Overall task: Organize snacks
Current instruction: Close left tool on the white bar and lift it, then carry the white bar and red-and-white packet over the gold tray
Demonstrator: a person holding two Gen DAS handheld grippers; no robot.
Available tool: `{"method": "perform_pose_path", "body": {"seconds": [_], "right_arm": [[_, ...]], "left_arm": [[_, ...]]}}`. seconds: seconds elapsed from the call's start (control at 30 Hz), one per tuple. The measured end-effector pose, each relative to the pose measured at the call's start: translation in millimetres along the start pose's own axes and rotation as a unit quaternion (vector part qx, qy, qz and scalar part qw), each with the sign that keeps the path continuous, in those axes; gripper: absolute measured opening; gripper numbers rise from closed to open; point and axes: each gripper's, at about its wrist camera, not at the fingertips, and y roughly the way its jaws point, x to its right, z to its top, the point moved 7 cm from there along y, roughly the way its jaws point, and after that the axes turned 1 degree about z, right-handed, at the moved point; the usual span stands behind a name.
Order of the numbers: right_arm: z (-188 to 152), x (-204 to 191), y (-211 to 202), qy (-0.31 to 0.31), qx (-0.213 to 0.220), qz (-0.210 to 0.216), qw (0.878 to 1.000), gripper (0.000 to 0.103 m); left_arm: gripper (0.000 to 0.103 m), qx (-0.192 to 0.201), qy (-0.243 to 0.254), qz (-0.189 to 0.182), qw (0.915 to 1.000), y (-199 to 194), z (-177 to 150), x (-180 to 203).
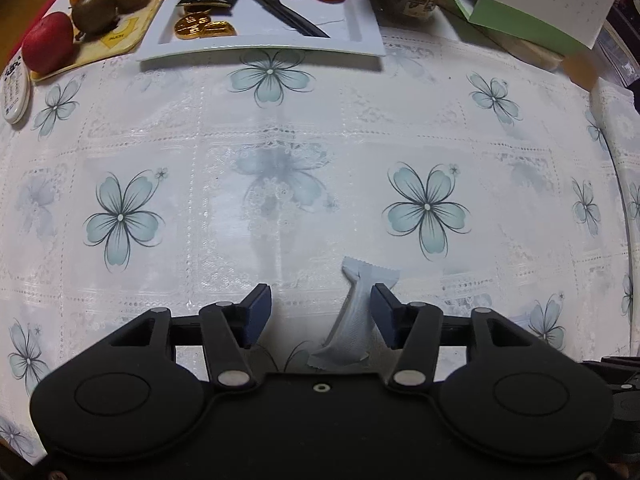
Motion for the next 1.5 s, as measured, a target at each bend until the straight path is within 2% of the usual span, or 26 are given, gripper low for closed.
{"method": "perform_pose_path", "body": {"seconds": [0.23,0.47,0.53,0.57,0.6,0.67,0.8,0.93,1.2,1.5], "right_arm": [[-2.1,-1.9,4.3,0.0,-0.01,0.002,1.0,0.034],[-1.6,-0.6,-0.3,-0.003,-0.007,0.005,1.0,0.035],[-1.4,0.4,-1.3,-0.003,-0.005,0.002,1.0,0.035],[-1.5,1.2,-2.2,-0.004,-0.003,0.0,1.0,0.035],[-1.9,2.2,-3.1,-0.005,-0.001,-0.002,1.0,0.034],[-2.5,4.5,-5.4,-0.007,0.004,-0.005,1.0,0.035],[-3.8,9.9,-12.0,-0.007,0.02,-0.007,1.0,0.035],[-4.5,12.1,-23.0,-0.011,0.053,-0.015,0.998,0.034],[-23.7,12.7,-45.7,-0.023,0.109,-0.032,0.993,0.034],[-92.4,9.6,-35.9,-0.025,0.086,-0.009,0.996,0.034]], "left_arm": [[0.06,-0.01,0.045,0.008,0.9989,9.9,-4.9,19.3],[0.059,-0.012,0.043,0.026,0.9986,21.2,-6.7,23.6],[0.054,-0.012,0.042,0.024,0.9987,24.1,-7.6,25.6],[0.033,-0.017,0.039,0.02,0.9989,26.3,-8.6,26.4],[0.027,-0.022,0.031,0.02,0.9991,28.2,-10.1,25.7],[0.026,-0.017,0.017,0.025,0.9994,25.9,-11.8,23.5],[0.026,0.008,0.019,0.046,0.9987,5.4,-21.3,22.4],[0.026,0.036,0.012,0.055,0.9978,-25.6,-41.8,19.1],[0.026,0.048,-0.001,0.079,0.9957,-69.4,-106.6,6.2],[0.026,0.028,-0.013,0.086,0.9958,-92.3,-166.5,-1.2]]}}
